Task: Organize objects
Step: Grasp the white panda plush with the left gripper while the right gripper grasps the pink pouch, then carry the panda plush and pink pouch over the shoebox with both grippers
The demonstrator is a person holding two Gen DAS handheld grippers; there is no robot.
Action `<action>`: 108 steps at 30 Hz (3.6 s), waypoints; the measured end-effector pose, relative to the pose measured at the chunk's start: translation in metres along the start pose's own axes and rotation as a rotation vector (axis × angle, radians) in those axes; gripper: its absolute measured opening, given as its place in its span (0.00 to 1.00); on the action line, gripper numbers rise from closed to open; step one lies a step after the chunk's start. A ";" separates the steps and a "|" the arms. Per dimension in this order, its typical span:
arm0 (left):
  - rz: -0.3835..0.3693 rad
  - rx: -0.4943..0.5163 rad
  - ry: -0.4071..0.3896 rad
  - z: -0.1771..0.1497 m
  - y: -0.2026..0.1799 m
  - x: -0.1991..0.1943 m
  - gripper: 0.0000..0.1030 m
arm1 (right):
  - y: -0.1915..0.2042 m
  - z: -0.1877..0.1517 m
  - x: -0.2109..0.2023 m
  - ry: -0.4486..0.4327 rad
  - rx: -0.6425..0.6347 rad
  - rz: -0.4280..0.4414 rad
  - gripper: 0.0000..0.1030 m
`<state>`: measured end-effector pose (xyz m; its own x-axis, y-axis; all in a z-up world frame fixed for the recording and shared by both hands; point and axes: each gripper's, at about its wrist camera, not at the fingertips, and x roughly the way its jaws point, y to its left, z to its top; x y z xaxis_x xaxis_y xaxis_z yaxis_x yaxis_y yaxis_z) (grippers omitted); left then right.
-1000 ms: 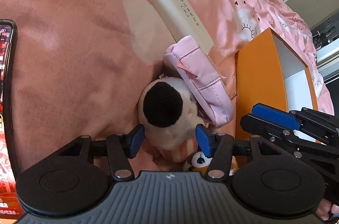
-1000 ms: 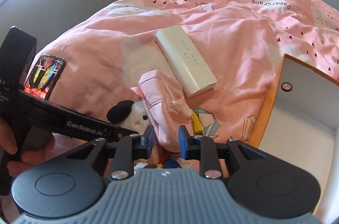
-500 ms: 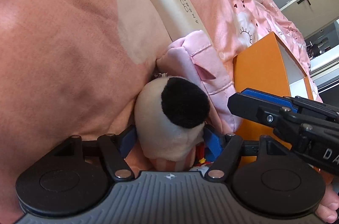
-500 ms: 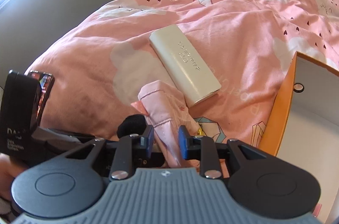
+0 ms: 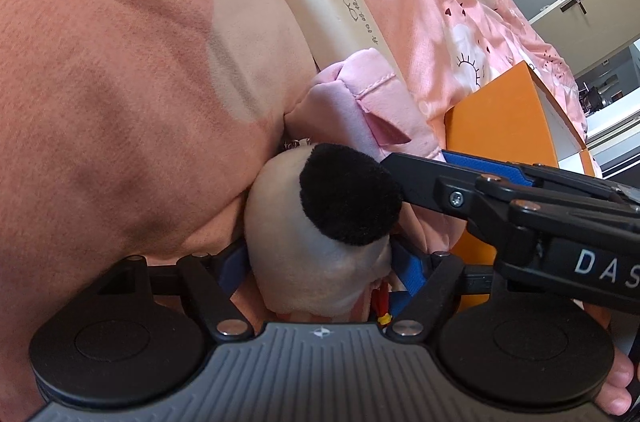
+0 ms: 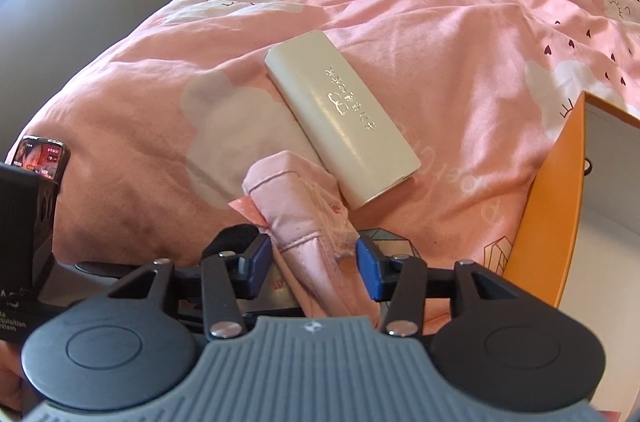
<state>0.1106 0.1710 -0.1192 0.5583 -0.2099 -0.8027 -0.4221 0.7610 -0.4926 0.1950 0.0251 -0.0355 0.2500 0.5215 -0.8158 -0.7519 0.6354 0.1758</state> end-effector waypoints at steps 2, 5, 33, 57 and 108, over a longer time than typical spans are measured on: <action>-0.001 -0.003 -0.001 0.000 0.000 0.001 0.87 | -0.001 -0.001 0.001 -0.006 0.007 -0.005 0.47; -0.009 0.000 -0.003 0.000 0.001 0.000 0.83 | -0.003 -0.002 0.001 -0.009 0.038 -0.002 0.37; -0.161 0.171 -0.174 0.009 -0.064 -0.113 0.72 | -0.040 -0.027 -0.182 -0.383 0.320 -0.034 0.14; -0.364 0.398 0.145 0.016 -0.192 -0.014 0.72 | -0.143 -0.131 -0.177 -0.085 0.782 -0.398 0.15; -0.104 0.622 0.328 0.024 -0.260 0.108 0.72 | -0.212 -0.056 -0.106 0.254 0.248 -0.168 0.14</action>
<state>0.2981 -0.0345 -0.0701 0.2882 -0.4005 -0.8698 0.1624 0.9156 -0.3678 0.2939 -0.1966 -0.0175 0.1747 0.2609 -0.9494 -0.5357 0.8343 0.1306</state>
